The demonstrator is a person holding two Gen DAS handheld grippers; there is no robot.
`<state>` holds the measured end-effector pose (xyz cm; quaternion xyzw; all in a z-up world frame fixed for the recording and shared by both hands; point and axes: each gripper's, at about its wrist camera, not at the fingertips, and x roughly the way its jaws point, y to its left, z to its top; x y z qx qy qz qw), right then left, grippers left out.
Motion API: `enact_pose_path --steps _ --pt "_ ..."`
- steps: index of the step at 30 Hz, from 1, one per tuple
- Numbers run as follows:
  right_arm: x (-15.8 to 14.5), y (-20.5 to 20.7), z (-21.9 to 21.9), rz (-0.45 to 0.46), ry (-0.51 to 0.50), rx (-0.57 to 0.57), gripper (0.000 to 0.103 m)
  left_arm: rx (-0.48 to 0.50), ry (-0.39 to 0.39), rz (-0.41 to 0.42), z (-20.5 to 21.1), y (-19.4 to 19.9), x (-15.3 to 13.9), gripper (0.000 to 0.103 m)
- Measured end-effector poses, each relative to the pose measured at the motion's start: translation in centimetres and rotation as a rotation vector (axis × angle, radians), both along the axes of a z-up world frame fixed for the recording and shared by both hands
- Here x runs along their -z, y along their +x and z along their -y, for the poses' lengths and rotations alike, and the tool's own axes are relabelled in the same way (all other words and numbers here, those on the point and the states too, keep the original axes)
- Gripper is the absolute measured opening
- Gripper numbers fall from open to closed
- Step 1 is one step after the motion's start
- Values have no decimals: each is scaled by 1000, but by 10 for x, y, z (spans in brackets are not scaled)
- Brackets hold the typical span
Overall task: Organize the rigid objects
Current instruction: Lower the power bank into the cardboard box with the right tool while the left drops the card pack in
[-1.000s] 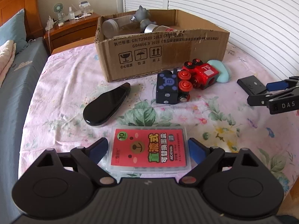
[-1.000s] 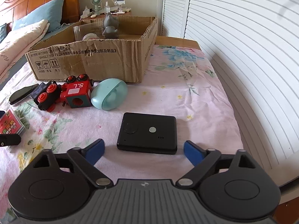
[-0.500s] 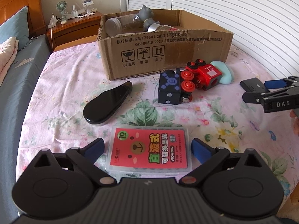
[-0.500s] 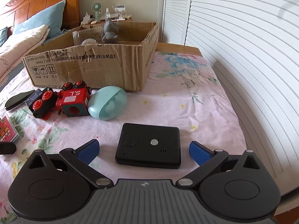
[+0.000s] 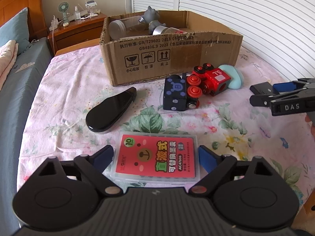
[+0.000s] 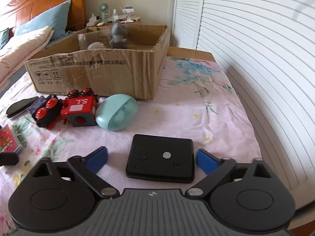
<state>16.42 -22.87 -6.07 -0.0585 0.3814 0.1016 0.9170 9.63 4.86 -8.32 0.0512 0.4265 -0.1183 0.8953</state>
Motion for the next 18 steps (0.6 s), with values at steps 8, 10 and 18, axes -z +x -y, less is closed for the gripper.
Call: enact_pose_path --steps 8,10,18 --pt "-5 1 5 -22 -10 9 74 44 12 -21 2 4 -3 91" --pt "-7 -1 6 -27 -13 -2 74 58 10 -33 2 5 -6 91" --pt "-36 -14 6 -19 -18 -84 74 115 12 -50 -3 6 -29 91"
